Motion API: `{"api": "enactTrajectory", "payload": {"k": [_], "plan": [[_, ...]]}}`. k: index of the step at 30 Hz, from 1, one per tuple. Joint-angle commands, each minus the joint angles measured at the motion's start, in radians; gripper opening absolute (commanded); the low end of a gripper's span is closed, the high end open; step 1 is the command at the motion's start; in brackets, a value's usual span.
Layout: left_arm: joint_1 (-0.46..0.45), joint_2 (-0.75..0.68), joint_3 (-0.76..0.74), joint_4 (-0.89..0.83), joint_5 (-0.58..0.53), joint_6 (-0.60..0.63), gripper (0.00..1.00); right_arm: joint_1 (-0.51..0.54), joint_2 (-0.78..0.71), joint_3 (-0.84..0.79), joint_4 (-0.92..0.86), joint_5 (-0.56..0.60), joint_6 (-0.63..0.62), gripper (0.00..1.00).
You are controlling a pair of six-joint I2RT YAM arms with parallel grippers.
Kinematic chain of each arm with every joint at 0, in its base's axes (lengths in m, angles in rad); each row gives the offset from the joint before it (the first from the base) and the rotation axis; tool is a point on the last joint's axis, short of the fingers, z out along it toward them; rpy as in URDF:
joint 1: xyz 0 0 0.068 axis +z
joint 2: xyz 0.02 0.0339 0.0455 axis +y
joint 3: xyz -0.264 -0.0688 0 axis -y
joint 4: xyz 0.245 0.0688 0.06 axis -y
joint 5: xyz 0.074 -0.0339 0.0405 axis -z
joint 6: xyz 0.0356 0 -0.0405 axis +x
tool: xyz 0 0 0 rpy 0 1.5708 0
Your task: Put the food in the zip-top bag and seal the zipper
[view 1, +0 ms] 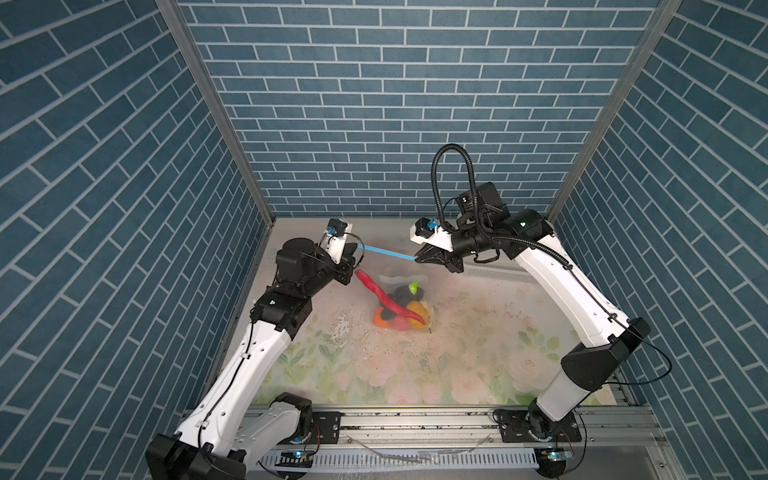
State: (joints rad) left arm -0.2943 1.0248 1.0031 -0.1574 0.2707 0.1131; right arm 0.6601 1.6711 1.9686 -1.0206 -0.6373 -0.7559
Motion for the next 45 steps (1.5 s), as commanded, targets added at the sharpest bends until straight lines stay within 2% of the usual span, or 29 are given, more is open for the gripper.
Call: {"api": "enactTrajectory", "payload": {"k": [1, 23, 45], "plan": [[0.031, -0.015, -0.011, 0.010, -0.121, -0.018, 0.00, -0.015, -0.065, -0.017, -0.048, -0.011, -0.005, 0.04], [0.043, -0.024, -0.026, 0.016, -0.227, -0.039, 0.00, -0.022, -0.078, -0.034, -0.045, -0.008, 0.000, 0.04], [0.052, -0.024, -0.035, 0.026, -0.237, -0.042, 0.00, -0.028, -0.087, -0.046, -0.048, -0.006, 0.000, 0.04]]}}
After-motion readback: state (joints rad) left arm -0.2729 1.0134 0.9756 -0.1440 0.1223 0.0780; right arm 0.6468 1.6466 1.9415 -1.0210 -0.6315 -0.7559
